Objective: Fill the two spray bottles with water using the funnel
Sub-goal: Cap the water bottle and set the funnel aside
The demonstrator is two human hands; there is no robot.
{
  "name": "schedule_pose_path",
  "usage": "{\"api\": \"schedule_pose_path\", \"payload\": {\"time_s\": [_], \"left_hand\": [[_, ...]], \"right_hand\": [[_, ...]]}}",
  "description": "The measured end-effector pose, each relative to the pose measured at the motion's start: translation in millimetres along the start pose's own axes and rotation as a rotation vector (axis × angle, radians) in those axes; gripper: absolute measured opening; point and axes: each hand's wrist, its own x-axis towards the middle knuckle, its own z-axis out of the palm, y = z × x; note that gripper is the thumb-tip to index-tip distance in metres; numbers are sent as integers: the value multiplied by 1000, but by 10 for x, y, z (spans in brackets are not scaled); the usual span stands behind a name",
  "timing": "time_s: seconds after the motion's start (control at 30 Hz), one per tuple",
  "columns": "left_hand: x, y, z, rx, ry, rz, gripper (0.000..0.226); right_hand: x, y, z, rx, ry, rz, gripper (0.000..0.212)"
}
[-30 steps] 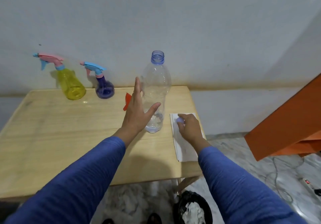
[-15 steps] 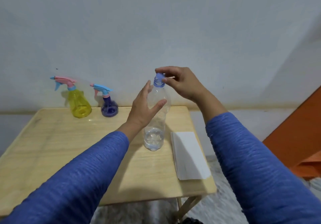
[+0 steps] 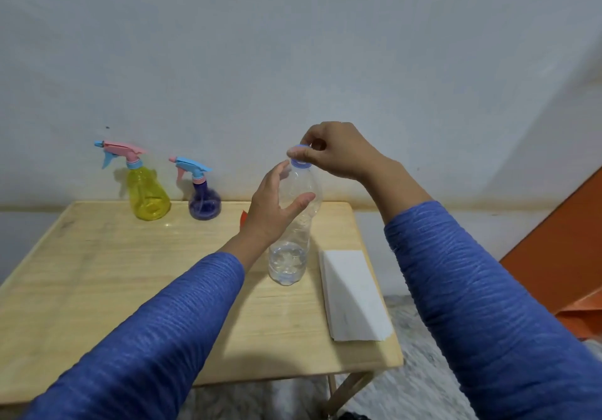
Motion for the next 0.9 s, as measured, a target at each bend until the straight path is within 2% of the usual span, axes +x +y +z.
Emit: {"api": "schedule_pose_path", "payload": {"time_s": [0.1, 0.27, 0.4, 0.5, 0.57, 0.67, 0.8, 0.9], "left_hand": [[3, -13, -11, -18, -14, -12, 73], [-12, -3, -3, -32, -7, -6, 71], [-2, -8, -4, -25, -30, -10, 75], [7, 9, 2, -42, -16, -8, 71], [6, 12, -8, -42, -3, -14, 68], [-2, 22, -23, -51, -28, -24, 77], [-113, -60, -79, -115, -161, -102, 100], [-243, -230, -99, -210, -218, -189, 107]], "right_hand": [[-54, 34, 1, 141, -92, -21, 36], [-66, 12, 165, 122, 90, 23, 28], [-104, 77, 215, 380, -20, 33, 32], [-78, 33, 329, 246, 149, 58, 31], [-62, -32, 436, 197, 248, 111, 37], [-100, -56, 516, 411, 279, 215, 44], [-196, 97, 640, 743, 122, 186, 40], [-334, 220, 868, 802, 138, 132, 61]]}}
